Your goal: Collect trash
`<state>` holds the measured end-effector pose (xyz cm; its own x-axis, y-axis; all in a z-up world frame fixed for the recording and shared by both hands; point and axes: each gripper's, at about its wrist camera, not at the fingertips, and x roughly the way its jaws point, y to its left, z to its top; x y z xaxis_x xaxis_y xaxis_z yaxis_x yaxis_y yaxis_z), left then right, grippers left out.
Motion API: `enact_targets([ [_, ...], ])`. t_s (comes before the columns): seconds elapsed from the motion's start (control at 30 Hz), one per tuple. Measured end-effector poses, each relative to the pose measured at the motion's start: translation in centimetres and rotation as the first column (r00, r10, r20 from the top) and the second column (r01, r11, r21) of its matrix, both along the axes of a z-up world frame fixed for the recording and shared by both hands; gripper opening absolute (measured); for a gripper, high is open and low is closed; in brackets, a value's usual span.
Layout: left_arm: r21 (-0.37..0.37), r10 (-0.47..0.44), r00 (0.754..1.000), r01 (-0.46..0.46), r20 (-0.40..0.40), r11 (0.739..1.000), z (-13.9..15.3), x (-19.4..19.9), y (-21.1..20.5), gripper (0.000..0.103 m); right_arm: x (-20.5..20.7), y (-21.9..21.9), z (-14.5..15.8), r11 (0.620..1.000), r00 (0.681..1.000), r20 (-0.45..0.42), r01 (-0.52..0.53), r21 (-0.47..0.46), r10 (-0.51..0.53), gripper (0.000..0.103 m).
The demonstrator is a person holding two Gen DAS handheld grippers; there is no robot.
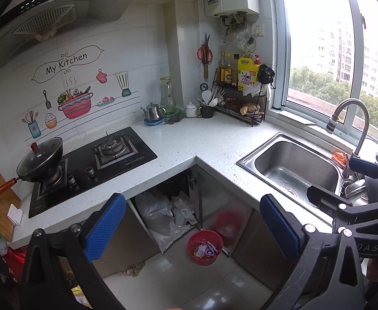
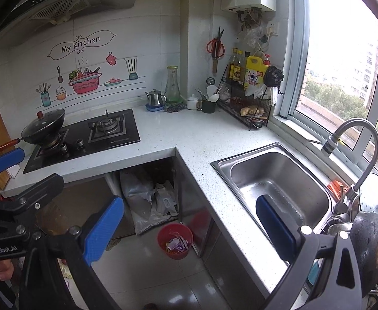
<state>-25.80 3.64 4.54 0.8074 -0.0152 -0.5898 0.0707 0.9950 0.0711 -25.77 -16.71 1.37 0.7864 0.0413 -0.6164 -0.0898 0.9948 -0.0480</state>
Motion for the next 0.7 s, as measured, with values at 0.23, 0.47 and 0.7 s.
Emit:
enact_targets([
  [0.23,-0.023,0.000,1.000,0.000,0.001,1.000,0.0,-1.1,0.5,0.103,-0.7,0.8,-0.2,1.000,1.000,-0.001,0.011,-0.006,-0.011,0.102],
  [0.47,-0.043,-0.001,1.000,0.000,-0.024,0.999,-0.6,-1.7,0.8,0.103,-1.2,1.2,-0.4,1.000,1.000,-0.007,0.021,-0.006,-0.021,0.102],
  [0.7,-0.042,0.000,0.999,-0.002,-0.038,0.999,-0.9,-1.9,0.6,0.103,-1.5,0.9,-0.4,1.000,1.000,-0.006,0.018,-0.005,-0.018,0.102],
])
